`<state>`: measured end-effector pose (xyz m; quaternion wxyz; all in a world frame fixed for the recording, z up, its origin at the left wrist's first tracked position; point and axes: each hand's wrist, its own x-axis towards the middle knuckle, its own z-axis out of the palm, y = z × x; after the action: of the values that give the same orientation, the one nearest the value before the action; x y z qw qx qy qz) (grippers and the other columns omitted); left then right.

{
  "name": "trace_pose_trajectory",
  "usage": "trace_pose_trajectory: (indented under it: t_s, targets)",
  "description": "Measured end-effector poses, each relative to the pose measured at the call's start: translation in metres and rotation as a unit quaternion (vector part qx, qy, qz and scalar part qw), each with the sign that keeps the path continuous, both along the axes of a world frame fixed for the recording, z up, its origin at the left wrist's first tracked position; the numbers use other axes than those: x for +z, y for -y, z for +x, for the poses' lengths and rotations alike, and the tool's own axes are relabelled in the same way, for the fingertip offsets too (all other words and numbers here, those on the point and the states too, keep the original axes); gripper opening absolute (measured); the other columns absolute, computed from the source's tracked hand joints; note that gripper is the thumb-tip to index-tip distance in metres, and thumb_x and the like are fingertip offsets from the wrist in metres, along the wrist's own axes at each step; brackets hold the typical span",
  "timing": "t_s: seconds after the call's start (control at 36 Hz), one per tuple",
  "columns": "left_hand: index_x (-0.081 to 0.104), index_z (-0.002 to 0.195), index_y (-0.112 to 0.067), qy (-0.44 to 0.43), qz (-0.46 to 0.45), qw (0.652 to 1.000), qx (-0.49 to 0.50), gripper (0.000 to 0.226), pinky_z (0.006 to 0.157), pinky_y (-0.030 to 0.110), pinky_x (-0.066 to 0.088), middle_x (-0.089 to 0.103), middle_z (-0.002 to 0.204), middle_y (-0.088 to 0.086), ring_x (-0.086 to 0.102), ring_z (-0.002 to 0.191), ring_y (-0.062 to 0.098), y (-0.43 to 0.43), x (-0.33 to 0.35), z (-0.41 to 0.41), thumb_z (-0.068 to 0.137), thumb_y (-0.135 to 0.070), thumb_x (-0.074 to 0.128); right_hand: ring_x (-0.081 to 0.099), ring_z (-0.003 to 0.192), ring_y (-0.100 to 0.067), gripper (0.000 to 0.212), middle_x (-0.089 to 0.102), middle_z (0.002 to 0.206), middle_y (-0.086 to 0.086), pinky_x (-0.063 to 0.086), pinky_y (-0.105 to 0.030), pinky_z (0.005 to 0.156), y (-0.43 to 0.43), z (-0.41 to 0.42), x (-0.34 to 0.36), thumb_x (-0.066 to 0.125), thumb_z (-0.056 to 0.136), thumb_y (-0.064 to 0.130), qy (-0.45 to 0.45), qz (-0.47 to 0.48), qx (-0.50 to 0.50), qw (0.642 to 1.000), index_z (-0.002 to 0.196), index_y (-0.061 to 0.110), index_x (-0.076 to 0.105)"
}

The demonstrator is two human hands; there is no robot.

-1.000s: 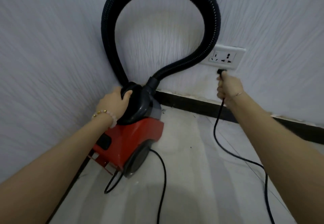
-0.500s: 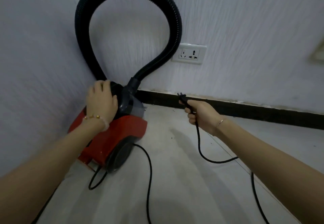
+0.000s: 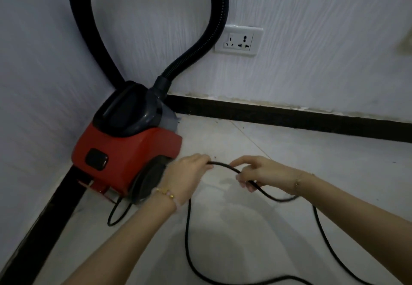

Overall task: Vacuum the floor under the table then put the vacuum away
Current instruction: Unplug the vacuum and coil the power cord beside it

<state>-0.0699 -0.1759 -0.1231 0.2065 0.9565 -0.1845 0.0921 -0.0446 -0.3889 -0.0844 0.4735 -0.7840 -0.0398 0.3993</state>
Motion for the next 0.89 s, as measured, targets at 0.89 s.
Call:
trace_pose_trajectory:
  t_s: [0.89]
  targets:
    - [0.052, 0.084, -0.008, -0.431, -0.467, 0.76, 0.132, 0.016, 0.055, 0.024, 0.052, 0.058, 0.071, 0.004, 0.054, 0.051, 0.014, 0.005, -0.014, -0.036, 0.096, -0.018, 0.051, 0.022, 0.044, -0.008, 0.033, 0.028, 0.051, 0.006, 0.02, -0.02, 0.041, 0.012, -0.004, -0.025, 0.046, 0.098, 0.032, 0.079, 0.101, -0.311, 0.942, 0.091, 0.008, 0.067]
